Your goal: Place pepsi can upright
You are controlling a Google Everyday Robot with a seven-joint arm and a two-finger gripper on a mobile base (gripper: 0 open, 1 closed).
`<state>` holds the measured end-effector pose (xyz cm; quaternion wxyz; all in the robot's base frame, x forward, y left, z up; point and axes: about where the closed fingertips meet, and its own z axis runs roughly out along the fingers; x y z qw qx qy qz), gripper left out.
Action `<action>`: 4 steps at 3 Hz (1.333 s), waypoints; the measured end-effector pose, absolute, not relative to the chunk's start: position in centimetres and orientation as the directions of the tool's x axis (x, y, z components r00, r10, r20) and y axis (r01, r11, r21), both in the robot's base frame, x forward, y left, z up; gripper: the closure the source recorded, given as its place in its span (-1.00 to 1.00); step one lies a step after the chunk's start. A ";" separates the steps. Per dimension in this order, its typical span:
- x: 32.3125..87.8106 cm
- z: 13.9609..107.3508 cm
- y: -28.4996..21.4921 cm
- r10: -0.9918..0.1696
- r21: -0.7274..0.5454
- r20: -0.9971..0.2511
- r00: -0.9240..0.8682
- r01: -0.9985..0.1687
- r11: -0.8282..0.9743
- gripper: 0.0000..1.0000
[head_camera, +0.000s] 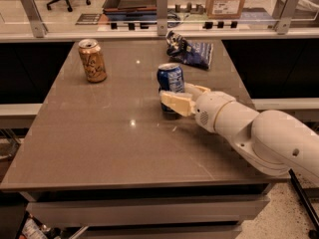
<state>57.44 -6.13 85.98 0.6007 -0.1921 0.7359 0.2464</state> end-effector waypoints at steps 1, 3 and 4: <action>57.4 86.0 -5.9 0.012 0.131 -0.979 -0.204 -0.581 0.803 -0.28; 57.4 86.1 -5.6 0.010 0.130 -0.979 -0.203 -0.586 0.800 -1.00; 57.4 86.1 -5.6 0.010 0.130 -0.979 -0.203 -0.586 0.800 -1.00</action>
Offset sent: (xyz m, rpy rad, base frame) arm -0.0001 0.0016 0.0004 -0.0004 -0.0006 0.0026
